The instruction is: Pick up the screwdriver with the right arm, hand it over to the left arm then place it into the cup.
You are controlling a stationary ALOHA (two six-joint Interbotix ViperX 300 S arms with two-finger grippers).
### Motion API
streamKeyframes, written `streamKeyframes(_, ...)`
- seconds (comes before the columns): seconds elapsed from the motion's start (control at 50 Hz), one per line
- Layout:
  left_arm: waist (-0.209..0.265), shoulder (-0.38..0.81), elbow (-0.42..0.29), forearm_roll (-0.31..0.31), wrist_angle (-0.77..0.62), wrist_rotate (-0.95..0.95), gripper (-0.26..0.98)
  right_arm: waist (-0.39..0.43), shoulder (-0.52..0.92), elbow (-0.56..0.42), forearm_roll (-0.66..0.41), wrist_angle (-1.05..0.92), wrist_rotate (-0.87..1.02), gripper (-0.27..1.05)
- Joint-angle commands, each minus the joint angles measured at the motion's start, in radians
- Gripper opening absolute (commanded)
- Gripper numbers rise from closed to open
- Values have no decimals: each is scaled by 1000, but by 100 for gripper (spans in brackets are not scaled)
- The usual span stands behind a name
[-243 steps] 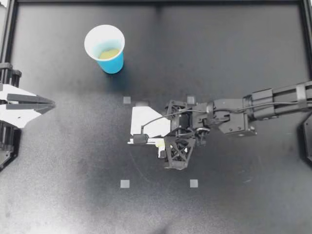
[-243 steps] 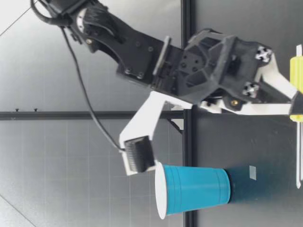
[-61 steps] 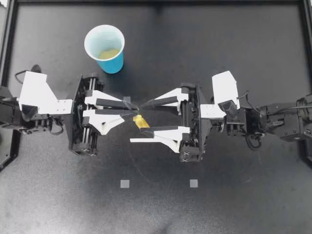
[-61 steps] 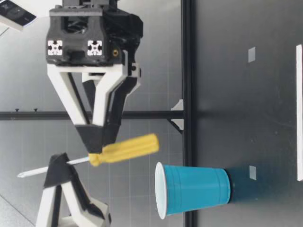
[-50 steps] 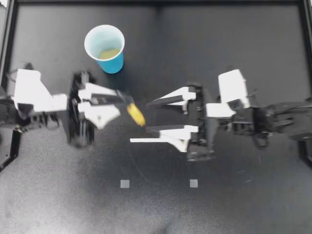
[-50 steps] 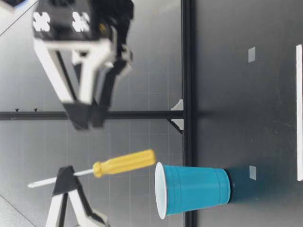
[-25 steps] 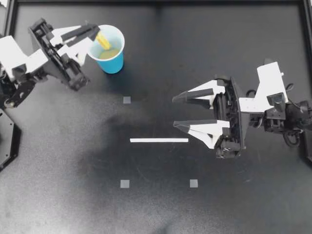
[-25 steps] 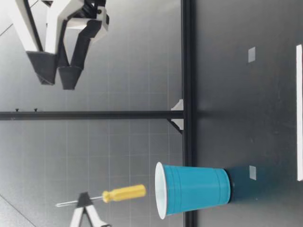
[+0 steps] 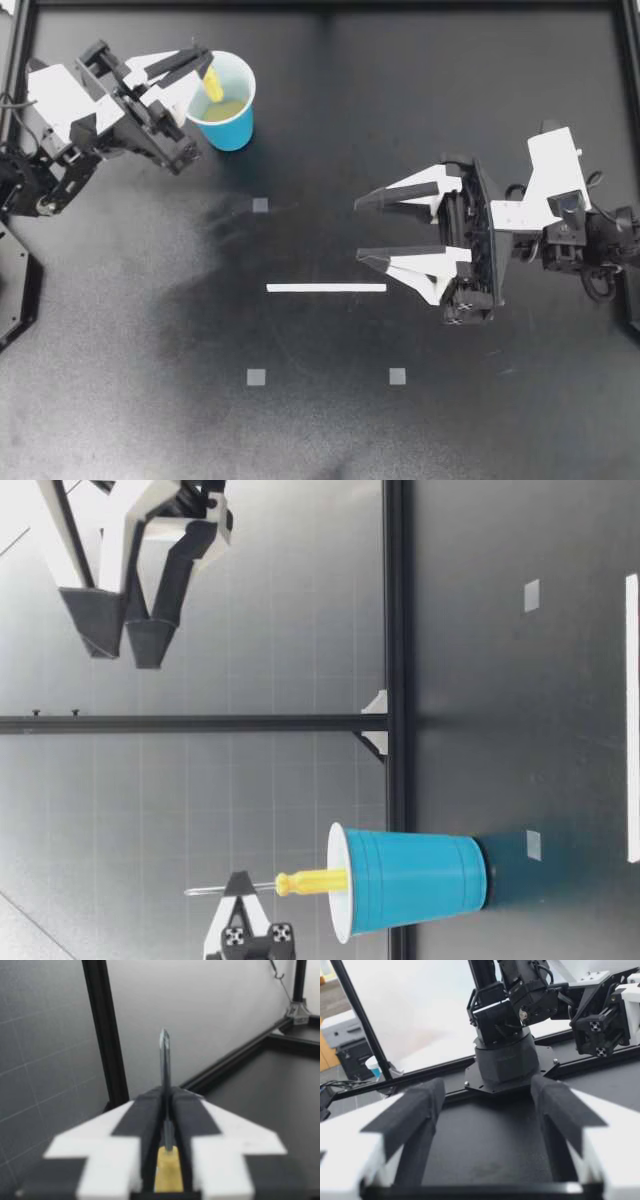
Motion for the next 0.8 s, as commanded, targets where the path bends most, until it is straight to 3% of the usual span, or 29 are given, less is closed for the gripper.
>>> streamKeyframes(0.0,5,-12,-20,0,-6,-2,31,-3,-20,-9,0,-5,0,70)
streamKeyframes(0.18,5,-20,-17,0,-6,-8,49,-3,-18,-9,2,-3,2,70)
streamKeyframes(0.44,-6,-66,-12,12,-5,-63,50,-5,-21,-5,2,-5,-2,70)
streamKeyframes(0.6,-58,-112,3,61,-5,-160,50,-12,-26,-2,2,-5,-3,70)
streamKeyframes(0.78,-152,-137,6,175,-5,-236,50,-38,-37,-3,2,15,-8,70)
